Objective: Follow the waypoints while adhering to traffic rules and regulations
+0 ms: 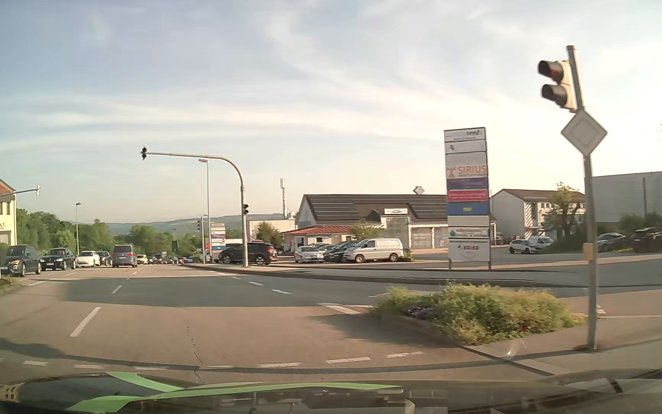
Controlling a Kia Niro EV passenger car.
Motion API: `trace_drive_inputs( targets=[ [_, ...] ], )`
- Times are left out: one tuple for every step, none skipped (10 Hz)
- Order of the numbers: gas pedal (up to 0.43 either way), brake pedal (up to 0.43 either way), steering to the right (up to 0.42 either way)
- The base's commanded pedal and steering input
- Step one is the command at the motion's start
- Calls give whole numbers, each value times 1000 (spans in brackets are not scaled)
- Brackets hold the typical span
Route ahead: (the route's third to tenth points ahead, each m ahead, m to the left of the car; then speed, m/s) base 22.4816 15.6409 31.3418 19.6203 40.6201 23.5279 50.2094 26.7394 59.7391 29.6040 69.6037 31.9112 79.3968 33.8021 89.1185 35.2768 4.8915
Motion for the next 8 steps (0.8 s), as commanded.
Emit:
trace_drive_inputs(
  targets=[
    [79,0,-333],
    [59,0,-306],
    [39,0,-285],
    [8,0,-267],
    [0,0,-259],
    [0,0,-249],
    [0,0,-238],
    [0,0,-231]
  ],
)
